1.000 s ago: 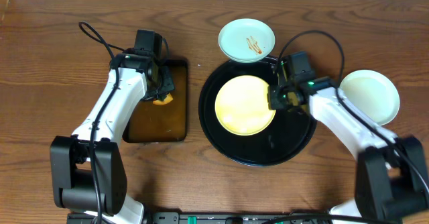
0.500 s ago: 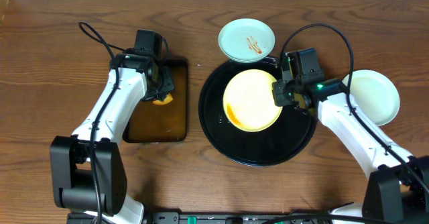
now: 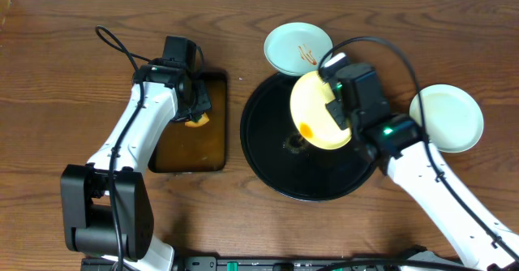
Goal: Clean dirty plates on tray and stack at the side
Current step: 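Lift the yellow plate with the right gripper and carry it right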
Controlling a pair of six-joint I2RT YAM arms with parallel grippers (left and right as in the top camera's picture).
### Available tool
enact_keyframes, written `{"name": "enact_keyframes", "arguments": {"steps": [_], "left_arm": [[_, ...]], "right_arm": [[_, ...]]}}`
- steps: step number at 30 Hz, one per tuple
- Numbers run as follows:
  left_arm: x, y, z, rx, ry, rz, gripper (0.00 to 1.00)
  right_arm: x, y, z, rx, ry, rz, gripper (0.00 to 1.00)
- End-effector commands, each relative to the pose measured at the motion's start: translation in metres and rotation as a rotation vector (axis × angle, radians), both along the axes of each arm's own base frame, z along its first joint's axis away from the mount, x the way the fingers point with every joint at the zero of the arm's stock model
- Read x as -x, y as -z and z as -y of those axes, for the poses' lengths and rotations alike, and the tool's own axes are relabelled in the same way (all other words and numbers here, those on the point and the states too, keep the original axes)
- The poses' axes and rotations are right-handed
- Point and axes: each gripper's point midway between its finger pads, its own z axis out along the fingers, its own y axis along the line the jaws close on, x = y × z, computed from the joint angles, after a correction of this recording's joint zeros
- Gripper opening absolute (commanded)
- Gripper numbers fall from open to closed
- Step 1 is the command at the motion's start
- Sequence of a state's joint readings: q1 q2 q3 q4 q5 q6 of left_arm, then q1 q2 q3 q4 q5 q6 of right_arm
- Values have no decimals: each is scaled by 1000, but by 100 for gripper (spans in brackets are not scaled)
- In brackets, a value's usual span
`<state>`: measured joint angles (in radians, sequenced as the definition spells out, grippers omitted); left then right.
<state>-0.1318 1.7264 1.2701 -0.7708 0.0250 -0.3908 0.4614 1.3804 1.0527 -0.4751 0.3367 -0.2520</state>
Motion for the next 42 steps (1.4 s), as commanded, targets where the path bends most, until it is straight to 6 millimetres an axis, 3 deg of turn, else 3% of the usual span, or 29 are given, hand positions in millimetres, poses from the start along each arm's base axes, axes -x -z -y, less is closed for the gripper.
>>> {"name": "enact_keyframes", "arguments": {"steps": [1,5,8,15,19,20,23,26,27,35,39,42], "left_arm": [[3,4,-1,0,10,-14,13],[3,4,-1,0,10,-14,13],[3,4,-1,0,10,-14,13],[3,4,-1,0,10,-13,13],[3,4,-1,0,10,-13,13],[3,4,-1,0,10,-14,13],[3,4,-1,1,10,-14,13],[3,4,-1,1,10,-14,13],[3,4,-1,1,10,-14,13],[3,4,-1,1,10,-14,13],[3,4,-1,1,10,-14,13],[3,4,-1,1,10,-14,13]], "right_arm": [[3,-31,2,259,32,145,1],[8,-53,-18,334,29,253,1],[10,-58,-26,344,16,280,1],[8,-61,-24,334,32,291,1],[1,-62,-9,318,90,293,1],[-2,-62,-1,301,125,294,1],[-14,-59,52,219,325,287,1],[-19,-55,83,189,411,267,1],[-20,-54,103,176,478,266,1],[-10,-26,213,114,762,166,1],[-1,-3,246,44,851,101,1],[-1,8,244,-23,824,55,1]]}}
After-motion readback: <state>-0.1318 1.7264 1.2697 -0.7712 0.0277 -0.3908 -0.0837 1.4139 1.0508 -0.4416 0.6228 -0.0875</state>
